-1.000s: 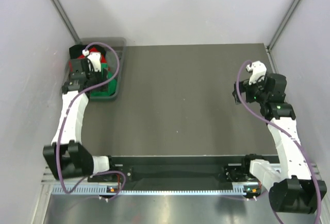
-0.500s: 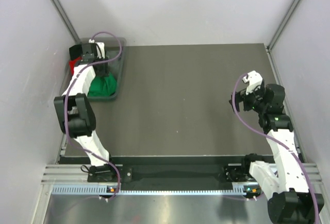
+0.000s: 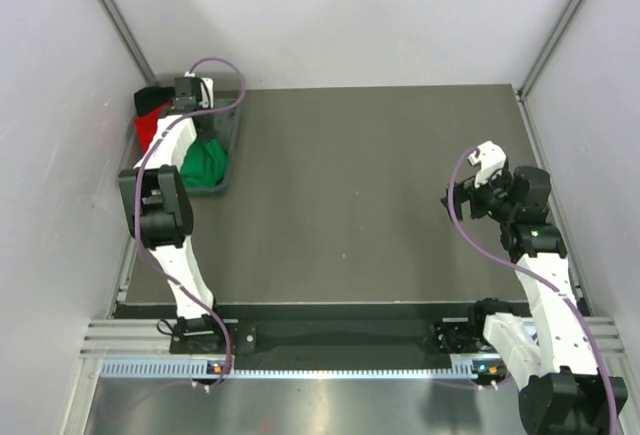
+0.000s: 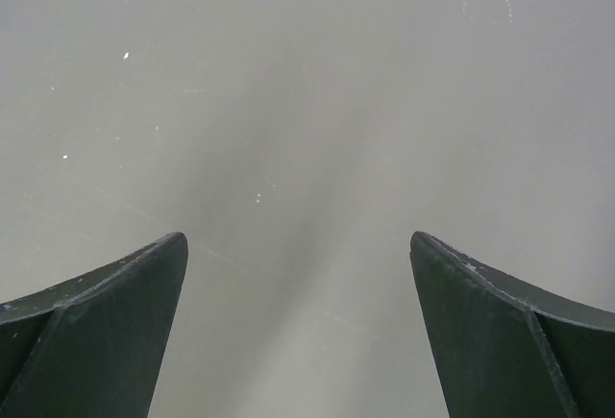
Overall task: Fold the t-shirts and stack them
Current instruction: Grab the tshirt from the pile, then move the tshirt to the center of the board
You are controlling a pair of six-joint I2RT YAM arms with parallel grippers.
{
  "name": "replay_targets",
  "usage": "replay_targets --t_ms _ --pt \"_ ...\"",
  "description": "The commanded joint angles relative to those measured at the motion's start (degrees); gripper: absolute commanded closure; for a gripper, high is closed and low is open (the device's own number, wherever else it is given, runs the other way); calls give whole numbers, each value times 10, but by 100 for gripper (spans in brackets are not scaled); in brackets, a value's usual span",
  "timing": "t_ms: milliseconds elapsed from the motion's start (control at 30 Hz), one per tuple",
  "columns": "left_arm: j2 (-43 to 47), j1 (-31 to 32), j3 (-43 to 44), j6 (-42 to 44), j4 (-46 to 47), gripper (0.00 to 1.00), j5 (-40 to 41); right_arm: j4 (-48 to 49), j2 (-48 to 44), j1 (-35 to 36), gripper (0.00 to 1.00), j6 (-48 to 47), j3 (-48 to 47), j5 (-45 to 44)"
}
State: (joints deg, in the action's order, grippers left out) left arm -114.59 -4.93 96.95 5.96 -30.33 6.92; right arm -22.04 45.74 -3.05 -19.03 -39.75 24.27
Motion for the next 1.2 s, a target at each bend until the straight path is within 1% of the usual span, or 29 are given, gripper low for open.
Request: replay_targets --t_ms 0,67,100,133,200,267,300,367,433,467,500,533,567,633,667,733,767,800,833,900,1067,1167 --pt "79 18 -11 -2 17 100 5 25 -13 3 0 -7 -1 14" --pt "116 33 -32 -2 22 100 4 35 -23 3 1 -7 2 -7" --pt "155 40 -53 -4 23 100 4 41 -28 3 0 -6 0 -18" --pt "174 45 -61 -4 19 100 5 42 -28 3 0 -4 -2 -28" --pt "228 70 -80 -6 17 100 12 55 -21 3 0 21 -6 -57" --pt "265 90 -80 -6 11 100 8 63 -14 3 0 35 -4 -58" --pt "297 97 -66 -8 7 100 5 77 -10 4 0 55 4 -59" --pt "322 123 -39 -9 -7 100 -5 84 -8 3 0 64 8 -39" --pt "342 143 21 -11 -24 100 -44 88 -13 2 0 65 14 -15" --pt "342 166 45 -11 -45 100 -63 87 -14 2 0 65 17 9" --pt "335 177 96 -10 -60 100 -114 83 -17 2 0 58 18 20" --pt "329 190 118 -9 -70 100 -134 84 -18 1 0 58 20 26" --pt "324 214 146 -3 -81 100 -153 85 -19 1 4 64 20 25" --pt "312 240 154 10 -78 100 -184 83 -22 -1 6 74 19 -3" --pt "306 270 161 30 -79 100 -184 75 -26 -2 5 75 12 -13" --pt "279 301 168 47 -93 100 -184 60 -32 -2 5 74 -1 -26" --pt "272 327 163 49 -92 100 -180 49 -34 -2 6 59 -17 -22" --pt "257 338 158 45 -89 100 -178 23 -35 -2 5 48 -23 -12" --pt "249 351 154 35 -87 100 -191 12 -37 -2 6 34 -29 19" --pt "227 366 135 17 -76 100 -203 -9 -47 -2 6 1 -31 43" --pt "171 440 118 9 -62 100 -173 -47 -43 -2 7 -26 -38 75" --pt "111 454 131 -25 -49 100 -174 -57 -46 -2 7 -34 -40 109"
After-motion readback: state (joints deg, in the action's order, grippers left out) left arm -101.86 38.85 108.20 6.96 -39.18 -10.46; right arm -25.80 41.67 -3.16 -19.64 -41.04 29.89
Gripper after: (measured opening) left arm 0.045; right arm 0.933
